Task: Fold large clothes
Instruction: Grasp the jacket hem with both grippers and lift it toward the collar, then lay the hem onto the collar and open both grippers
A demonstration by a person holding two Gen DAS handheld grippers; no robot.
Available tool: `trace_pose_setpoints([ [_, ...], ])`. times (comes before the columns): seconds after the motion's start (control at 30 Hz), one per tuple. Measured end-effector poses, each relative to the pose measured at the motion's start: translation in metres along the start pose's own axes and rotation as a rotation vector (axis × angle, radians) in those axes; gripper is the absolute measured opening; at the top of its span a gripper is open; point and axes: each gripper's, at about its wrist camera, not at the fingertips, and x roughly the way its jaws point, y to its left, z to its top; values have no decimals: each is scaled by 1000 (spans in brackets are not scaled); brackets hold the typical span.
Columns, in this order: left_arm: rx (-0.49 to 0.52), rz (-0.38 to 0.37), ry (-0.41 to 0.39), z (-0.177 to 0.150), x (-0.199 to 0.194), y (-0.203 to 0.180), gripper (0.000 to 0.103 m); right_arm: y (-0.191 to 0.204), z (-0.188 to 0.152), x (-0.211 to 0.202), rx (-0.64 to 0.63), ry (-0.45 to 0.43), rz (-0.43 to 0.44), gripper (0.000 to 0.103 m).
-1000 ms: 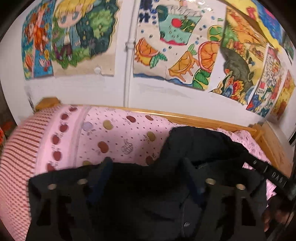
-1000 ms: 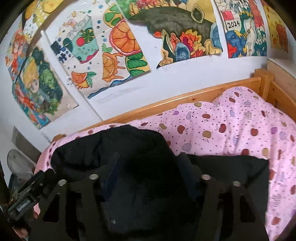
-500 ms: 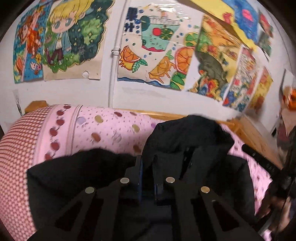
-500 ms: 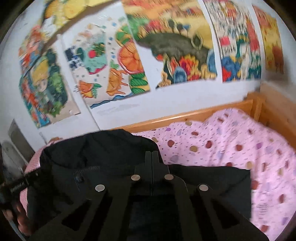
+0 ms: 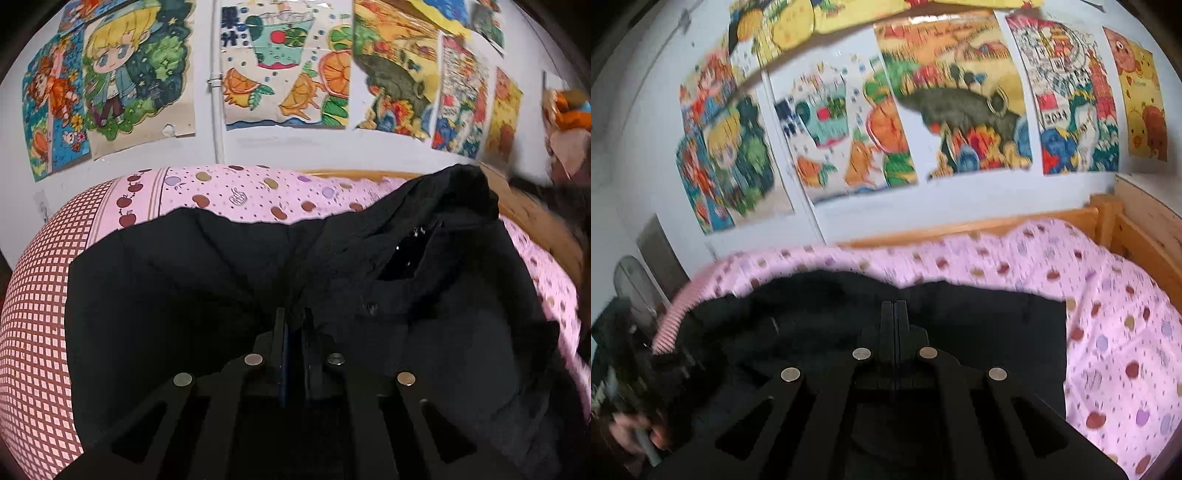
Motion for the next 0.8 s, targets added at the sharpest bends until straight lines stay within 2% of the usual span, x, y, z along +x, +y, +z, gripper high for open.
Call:
trace_pose_setpoints([
  [0.13, 41, -24, -11, -9, -4, -1, 6, 8, 23, 35, 53, 77, 62, 1],
  [0.23, 93, -21, -22, -13, -8, -5, 6, 9, 20, 80, 121, 236, 138, 1],
  [0.3, 111, -23, -48, -15, -16, -6, 8, 9, 2, 104, 140, 368, 207, 1],
  [0.47, 39, -128, -140, -19, -50, 6, 14, 25, -46, 95, -79, 426, 194, 1],
  [0.6, 57, -195, -180, -5, -61, -3, 16, 20, -63, 87, -82, 438, 203, 1],
  [0.67, 48, -221, -163, 7, -54, -11, 16, 19, -65, 85, -84, 439, 204, 1],
  [0.73, 49, -220, -93, 17, -36, -23, 16, 18, -64, 84, -105, 449, 198, 1],
  [0.8, 59, -194, 47, 23, -1, -34, 16, 20, -63, 82, -145, 462, 196, 1],
])
